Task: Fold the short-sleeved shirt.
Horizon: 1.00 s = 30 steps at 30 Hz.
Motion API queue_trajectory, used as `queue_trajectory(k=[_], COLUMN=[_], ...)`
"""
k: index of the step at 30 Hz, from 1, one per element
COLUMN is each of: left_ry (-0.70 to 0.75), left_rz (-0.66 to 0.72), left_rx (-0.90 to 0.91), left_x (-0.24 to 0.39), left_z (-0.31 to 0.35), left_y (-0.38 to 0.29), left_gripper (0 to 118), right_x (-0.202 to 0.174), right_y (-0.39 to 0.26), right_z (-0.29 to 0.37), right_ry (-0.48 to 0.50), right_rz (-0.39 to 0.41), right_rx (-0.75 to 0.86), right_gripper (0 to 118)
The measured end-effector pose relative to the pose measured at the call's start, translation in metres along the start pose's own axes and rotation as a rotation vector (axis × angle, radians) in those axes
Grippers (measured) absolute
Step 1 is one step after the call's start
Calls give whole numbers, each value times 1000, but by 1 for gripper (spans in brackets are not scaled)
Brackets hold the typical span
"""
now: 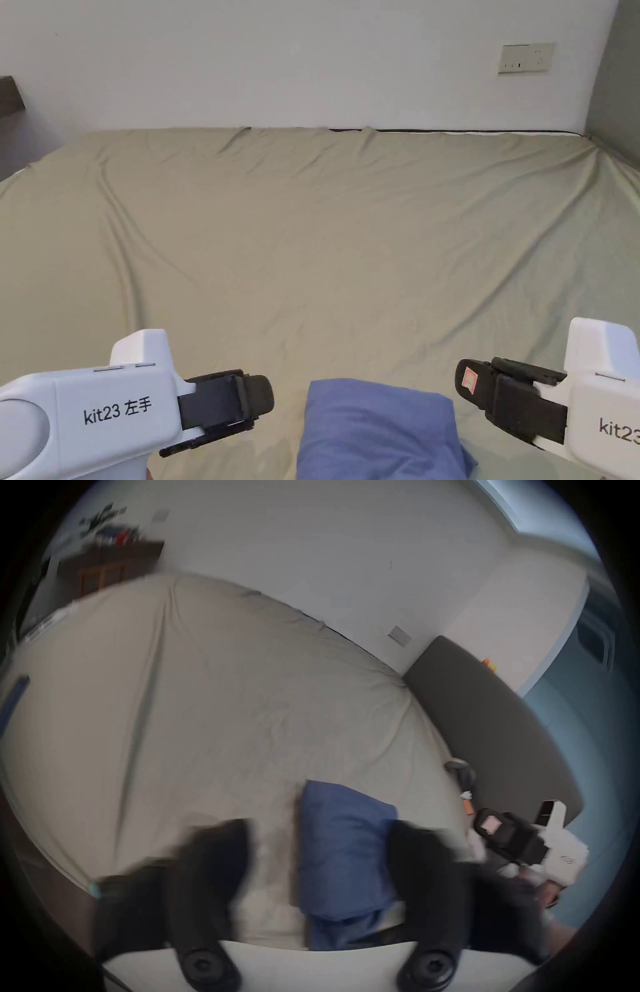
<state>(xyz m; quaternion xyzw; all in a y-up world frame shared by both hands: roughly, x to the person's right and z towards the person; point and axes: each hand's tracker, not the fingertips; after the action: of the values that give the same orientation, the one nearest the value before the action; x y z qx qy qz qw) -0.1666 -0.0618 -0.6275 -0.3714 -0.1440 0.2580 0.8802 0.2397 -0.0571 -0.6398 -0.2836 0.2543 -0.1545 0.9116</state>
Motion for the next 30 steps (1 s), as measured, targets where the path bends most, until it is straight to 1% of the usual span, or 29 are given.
queue_trajectory(k=[1, 2, 5, 6, 7, 8, 9, 10, 11, 12, 14, 15, 16, 17, 18, 19, 20, 21, 22, 23, 27, 30], left_ry=[-12, -22, 23, 43, 52, 49, 47, 40, 32, 17, -16, -29, -47, -64, -70, -89, -111, -116, -136, -166, -296, -280], left_rz=[4, 26, -8, -7, -3, 5, 16, 34, 49, 62, 96, 111, 130, 143, 135, 111, 94, 97, 116, 135, 262, 285], left_rx=[12, 24, 3, 0, -13, -21, -26, -30, -36, -47, -76, -90, -109, -131, -148, -168, -182, -205, -250, -292, -335, -375], left_x=[-3, -4, -5, -7, -8, -10, -12, -16, -17, -19, -27, -29, -33, -35, -38, -40, -40, -41, -41, -43, -52, -54], left_z=[-1, -1, -4, -6, -9, -12, -15, -17, -21, -26, -39, -46, -55, -63, -71, -79, -85, -96, -105, -113, -139, -163], left_y=[-2, -4, -7, -6, -6, -6, -5, -6, -5, -4, -2, -1, 0, 1, 1, 1, 0, -2, -5, -5, -7, -8], left_gripper=[7, 0, 0, 0, 0, 0, 0, 0, 0, 0, 0, 0, 0, 10, 29, 60, 101, 113, 117, 118, 117, 116], right_x=[1, 4, 15, 22, 32, 44, 55, 67, 77, 84, 94, 99, 107, 114, 119, 120, 119, 118, 118, 116, 115, 114], right_y=[1, 2, 3, 2, -2, -8, -16, -28, -38, -50, -70, -79, -86, -88, -89, -90, -90, -89, -88, -88, -86, -87], right_z=[-1, -3, -16, -25, -35, -51, -66, -84, -97, -111, -130, -136, -138, -137, -134, -131, -130, -130, -130, -131, -131, -130], right_ry=[9, 28, 108, 150, 209, 275, 311, 326, 309, 266, 213, 207, 245, 292, 308, 301, 302, 308, 307, 306, 310, 311], right_rz=[-3, -10, -70, -99, -139, -211, -283, -364, -429, -451, -459, -453, -516, -606, -674, -639, -605, -583, -584, -582, -557, -552], right_rx=[-2, -9, -42, -67, -104, -153, -197, -245, -289, -349, -440, -468, -433, -404, -399, -403, -399, -398, -400, -402, -408, -403], right_gripper=[0, 0, 0, 0, 0, 0, 0, 0, 0, 0, 0, 0, 0, 0, 0, 0, 0, 0, 0, 0, 0, 0])
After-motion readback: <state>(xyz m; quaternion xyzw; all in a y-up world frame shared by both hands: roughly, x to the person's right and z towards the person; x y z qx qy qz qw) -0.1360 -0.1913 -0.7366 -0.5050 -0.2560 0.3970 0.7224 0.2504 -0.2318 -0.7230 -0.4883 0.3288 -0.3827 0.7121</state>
